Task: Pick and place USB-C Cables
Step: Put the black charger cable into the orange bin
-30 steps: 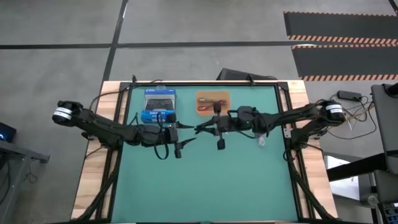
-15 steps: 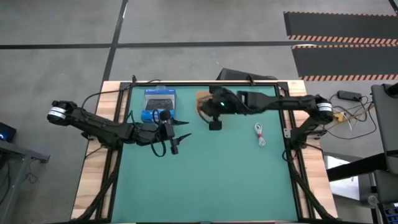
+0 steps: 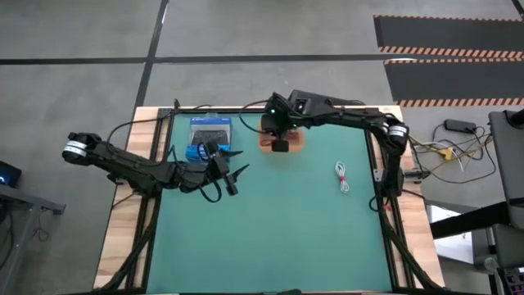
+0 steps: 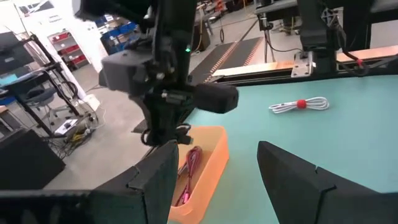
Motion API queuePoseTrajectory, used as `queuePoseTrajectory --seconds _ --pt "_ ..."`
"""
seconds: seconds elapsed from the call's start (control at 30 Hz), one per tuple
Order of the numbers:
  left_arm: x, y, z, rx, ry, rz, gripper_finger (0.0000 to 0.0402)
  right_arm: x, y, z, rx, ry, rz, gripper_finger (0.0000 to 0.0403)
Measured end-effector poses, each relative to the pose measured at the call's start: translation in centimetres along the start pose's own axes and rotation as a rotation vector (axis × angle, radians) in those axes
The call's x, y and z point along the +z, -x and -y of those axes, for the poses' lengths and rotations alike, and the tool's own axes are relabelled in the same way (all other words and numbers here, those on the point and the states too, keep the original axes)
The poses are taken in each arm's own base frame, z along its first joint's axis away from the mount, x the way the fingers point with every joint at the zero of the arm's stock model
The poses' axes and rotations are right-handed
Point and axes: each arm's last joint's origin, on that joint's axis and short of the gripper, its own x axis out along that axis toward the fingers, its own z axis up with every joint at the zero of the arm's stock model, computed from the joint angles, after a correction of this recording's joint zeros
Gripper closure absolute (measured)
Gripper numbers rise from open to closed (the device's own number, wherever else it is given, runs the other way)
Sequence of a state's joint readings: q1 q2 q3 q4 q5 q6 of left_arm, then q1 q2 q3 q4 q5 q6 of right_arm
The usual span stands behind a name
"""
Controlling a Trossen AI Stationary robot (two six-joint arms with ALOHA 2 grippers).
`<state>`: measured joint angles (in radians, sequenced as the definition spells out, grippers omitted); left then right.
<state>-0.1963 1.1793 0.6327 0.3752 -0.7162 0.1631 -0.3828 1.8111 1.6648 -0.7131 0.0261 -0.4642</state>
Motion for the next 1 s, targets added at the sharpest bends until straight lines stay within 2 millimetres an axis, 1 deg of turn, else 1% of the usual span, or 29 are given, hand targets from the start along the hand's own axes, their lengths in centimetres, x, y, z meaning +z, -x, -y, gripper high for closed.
queuePoseTrajectory --seconds 0.23,0.53,1.0 --pt "0.0 0.0 0.0 0.000 -0.001 0.000 0.0198 -0.2 -1.4 1.4 0.009 0.001 -0.049 0.0383" --pt "0.0 0.0 0.0 0.000 0.000 0.001 0.0198 -0.9 -1.9 1.0 0.046 0.015 -0.103 0.0383" --pt "0.0 0.0 0.0 0.000 0.002 0.003 0.0198 -1.9 -2.9 0.5 0.065 0.021 -0.138 0.0381"
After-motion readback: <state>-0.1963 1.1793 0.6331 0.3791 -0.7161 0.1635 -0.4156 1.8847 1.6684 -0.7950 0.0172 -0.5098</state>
